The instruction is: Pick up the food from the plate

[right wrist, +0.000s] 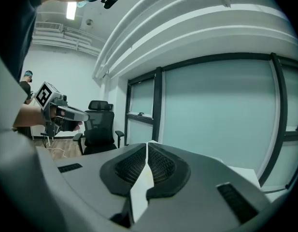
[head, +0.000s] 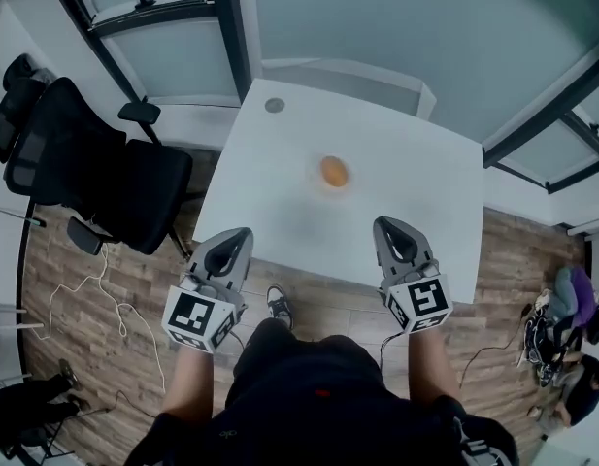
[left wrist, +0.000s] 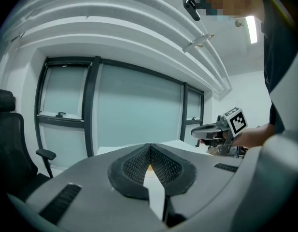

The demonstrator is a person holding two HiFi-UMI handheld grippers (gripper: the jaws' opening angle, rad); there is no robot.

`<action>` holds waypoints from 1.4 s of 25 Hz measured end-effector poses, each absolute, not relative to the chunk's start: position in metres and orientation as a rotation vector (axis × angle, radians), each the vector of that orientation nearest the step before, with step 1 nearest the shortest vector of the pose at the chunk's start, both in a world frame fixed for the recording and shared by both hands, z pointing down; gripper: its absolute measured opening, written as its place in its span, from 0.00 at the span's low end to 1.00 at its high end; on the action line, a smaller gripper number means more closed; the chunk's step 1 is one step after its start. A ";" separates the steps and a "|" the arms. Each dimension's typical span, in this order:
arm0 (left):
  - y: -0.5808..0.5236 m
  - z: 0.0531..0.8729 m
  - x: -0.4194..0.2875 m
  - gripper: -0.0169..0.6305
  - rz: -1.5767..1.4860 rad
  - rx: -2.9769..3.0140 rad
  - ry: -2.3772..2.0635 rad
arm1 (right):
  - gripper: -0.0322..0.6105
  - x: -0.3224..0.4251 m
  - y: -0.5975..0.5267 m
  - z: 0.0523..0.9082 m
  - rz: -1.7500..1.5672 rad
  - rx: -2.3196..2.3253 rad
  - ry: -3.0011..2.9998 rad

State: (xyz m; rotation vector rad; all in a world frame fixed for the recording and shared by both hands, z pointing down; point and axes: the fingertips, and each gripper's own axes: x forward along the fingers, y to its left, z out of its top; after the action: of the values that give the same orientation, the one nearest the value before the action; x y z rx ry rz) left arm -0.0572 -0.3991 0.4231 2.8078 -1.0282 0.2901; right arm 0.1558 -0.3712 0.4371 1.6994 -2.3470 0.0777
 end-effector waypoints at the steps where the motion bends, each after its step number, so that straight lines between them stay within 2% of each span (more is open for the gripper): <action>1: -0.414 0.424 -0.060 0.06 0.293 2.816 -1.003 | 0.09 0.155 -0.382 0.439 0.087 1.716 -2.324; 10: -0.467 0.452 -0.035 0.06 0.289 2.826 -0.760 | 0.10 0.181 -0.455 0.470 0.223 1.843 -2.177; 11: -0.470 0.455 -0.031 0.06 0.295 2.814 -0.753 | 0.14 0.182 -0.462 0.476 0.245 1.827 -2.183; 13: -0.476 0.463 -0.026 0.06 0.307 2.786 -0.756 | 0.32 0.182 -0.479 0.492 0.291 1.769 -2.198; 20: -0.484 0.479 -0.015 0.06 0.353 2.684 -0.875 | 0.54 0.190 -0.537 0.575 0.426 1.611 -2.225; 22: -0.486 0.484 -0.017 0.06 0.372 2.646 -0.925 | 0.58 0.190 -0.553 0.605 0.479 1.558 -2.217; 29: -0.499 0.506 -0.034 0.06 0.415 2.518 -1.042 | 0.60 0.184 -0.594 0.683 0.588 1.422 -2.129; 35: -0.506 0.513 -0.047 0.06 0.415 2.474 -1.098 | 0.60 0.179 -0.604 0.711 0.624 1.427 -2.098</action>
State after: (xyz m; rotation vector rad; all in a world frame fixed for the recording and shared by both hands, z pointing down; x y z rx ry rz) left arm -0.0475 -0.5055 0.5126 2.4738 -1.0983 0.4153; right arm 0.1788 -0.6038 0.7105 1.4272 -2.0976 0.6235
